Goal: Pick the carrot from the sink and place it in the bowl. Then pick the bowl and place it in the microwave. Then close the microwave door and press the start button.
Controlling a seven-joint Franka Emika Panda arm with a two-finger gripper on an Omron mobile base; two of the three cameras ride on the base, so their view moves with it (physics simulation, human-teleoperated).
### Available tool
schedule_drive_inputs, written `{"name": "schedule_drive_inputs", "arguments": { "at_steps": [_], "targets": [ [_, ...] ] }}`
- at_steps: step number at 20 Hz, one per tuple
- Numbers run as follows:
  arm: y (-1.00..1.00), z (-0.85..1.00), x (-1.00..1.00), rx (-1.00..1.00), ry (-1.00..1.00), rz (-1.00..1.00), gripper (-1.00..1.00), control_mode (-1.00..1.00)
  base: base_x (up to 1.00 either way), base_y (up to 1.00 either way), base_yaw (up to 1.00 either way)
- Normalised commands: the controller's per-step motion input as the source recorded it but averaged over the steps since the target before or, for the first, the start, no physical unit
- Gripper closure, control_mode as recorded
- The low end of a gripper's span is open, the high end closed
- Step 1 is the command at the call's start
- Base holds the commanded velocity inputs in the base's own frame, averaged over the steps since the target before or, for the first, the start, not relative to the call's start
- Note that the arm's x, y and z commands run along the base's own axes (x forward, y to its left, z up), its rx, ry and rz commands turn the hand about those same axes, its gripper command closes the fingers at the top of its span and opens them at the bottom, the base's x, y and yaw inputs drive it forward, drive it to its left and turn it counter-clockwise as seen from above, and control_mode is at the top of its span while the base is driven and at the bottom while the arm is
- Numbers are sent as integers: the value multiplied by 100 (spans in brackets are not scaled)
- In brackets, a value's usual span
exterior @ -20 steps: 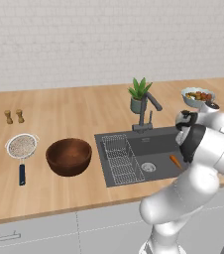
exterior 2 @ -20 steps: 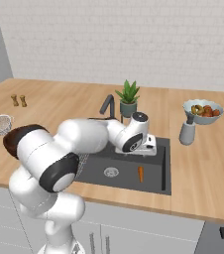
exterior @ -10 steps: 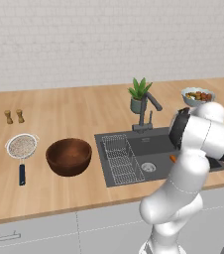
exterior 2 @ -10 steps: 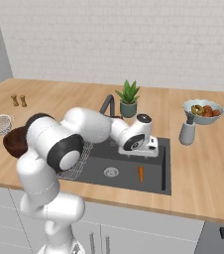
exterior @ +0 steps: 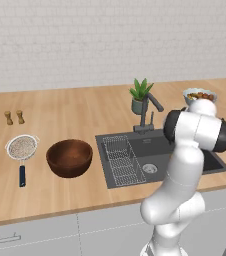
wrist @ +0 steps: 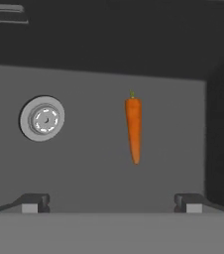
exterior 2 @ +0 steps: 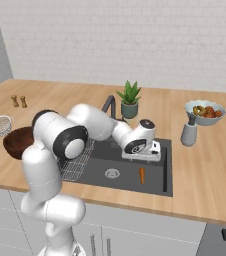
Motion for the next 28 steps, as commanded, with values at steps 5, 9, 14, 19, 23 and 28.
{"name": "schedule_drive_inputs", "arguments": {
  "at_steps": [5, 9, 14, 19, 23, 28],
  "targets": [
    [0, -32, 12, 0, 0, 0, -100, -100, 0, 0, 0],
    [0, -36, 15, 0, 0, 0, -100, -100, 0, 0, 0],
    [-14, -26, 9, 0, 1, 0, -100, -100, 0, 0, 0],
    [-33, -20, 0, 1, 0, 2, -100, -100, 0, 0, 0],
    [-4, -24, 2, 0, 0, 0, -100, -100, 0, 0, 0],
    [0, -33, 16, 0, -2, 0, -100, -100, 0, 0, 0]
  ]
}}
